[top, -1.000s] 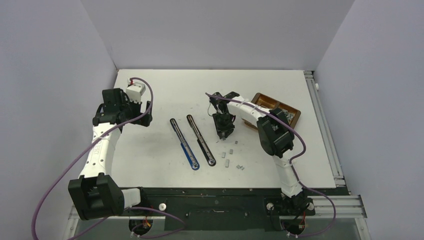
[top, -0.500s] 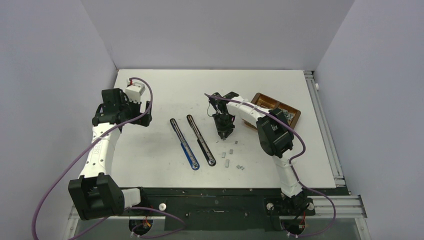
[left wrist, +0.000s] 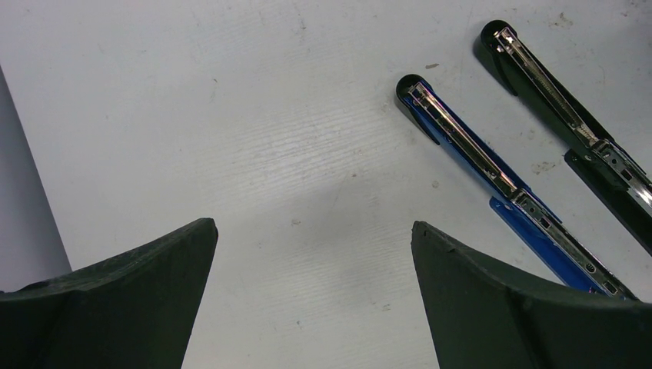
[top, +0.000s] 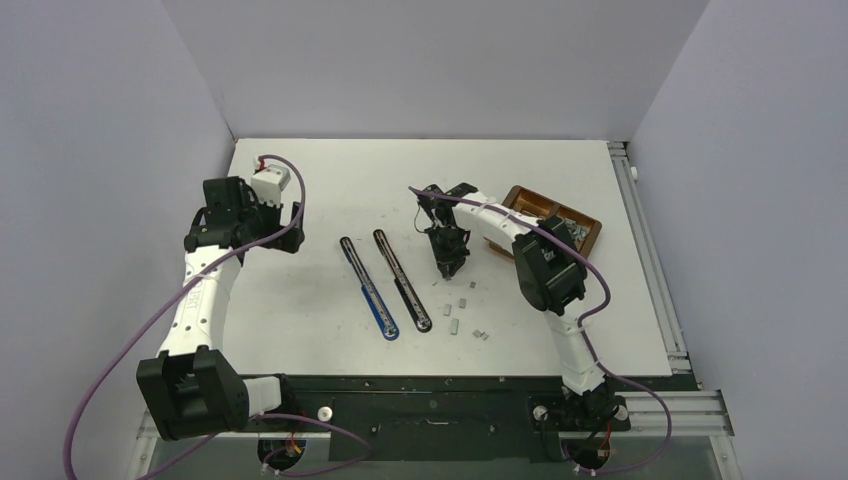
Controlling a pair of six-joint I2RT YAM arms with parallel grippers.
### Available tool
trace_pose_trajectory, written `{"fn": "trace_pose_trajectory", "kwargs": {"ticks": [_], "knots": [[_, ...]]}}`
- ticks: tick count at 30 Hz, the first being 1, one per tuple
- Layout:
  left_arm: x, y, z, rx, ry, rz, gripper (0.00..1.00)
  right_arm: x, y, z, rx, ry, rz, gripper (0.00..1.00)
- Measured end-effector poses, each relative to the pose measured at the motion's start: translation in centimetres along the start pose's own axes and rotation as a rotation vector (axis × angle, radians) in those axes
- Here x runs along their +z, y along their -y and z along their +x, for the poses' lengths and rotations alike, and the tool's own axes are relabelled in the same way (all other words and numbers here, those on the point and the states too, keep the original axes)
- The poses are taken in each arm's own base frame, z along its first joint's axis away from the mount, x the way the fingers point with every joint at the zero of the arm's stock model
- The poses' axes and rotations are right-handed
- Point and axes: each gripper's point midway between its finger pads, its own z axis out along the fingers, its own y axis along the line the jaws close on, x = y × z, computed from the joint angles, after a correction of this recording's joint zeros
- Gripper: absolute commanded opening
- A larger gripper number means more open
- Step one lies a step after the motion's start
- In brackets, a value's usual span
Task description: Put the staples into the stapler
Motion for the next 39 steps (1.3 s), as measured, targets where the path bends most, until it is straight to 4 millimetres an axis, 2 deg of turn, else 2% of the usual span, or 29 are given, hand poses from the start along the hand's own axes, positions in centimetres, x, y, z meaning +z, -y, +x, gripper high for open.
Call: {"fn": "trace_pose_trajectory", "kwargs": {"ticks": [6,10,12,18,23,26,29,39], "knots": [[0.0,0.1,0.0,-0.008,-0.001,0.007,0.96,-0.1,-0.5,-0.1,-0.01,0.035,-0.017,0.09],[0.1,0.3,0.1,-0.022,-0.003,0.01,0.96,-0.9,-1.1,-0.4,-0.024,0.093,-0.035,0.09],[0.1,0.3,0.1,-0.031,-0.002,0.011,0.96,-1.8,-1.6,-0.7,-0.035,0.136,-0.046,0.09],[0.0,0.2,0.2,-0.052,-0.005,0.008,0.96,-6.5,-3.3,-1.2,-0.074,0.327,-0.097,0.08],[0.2,0.1,0.6,-0.074,-0.013,0.003,0.96,-9.1,-6.1,0.0,-0.142,0.465,-0.157,0.08],[0.6,0.2,1.6,-0.09,-0.04,0.003,0.96,-9.1,-7.7,1.0,-0.179,0.497,-0.187,0.08],[1.4,0.4,3.0,-0.114,-0.082,0.012,0.96,-8.0,-8.8,1.8,-0.209,0.51,-0.189,0.08],[2.8,1.6,7.3,-0.154,-0.183,0.055,0.96,-5.5,-8.9,3.4,-0.234,0.535,-0.144,0.08]]}}
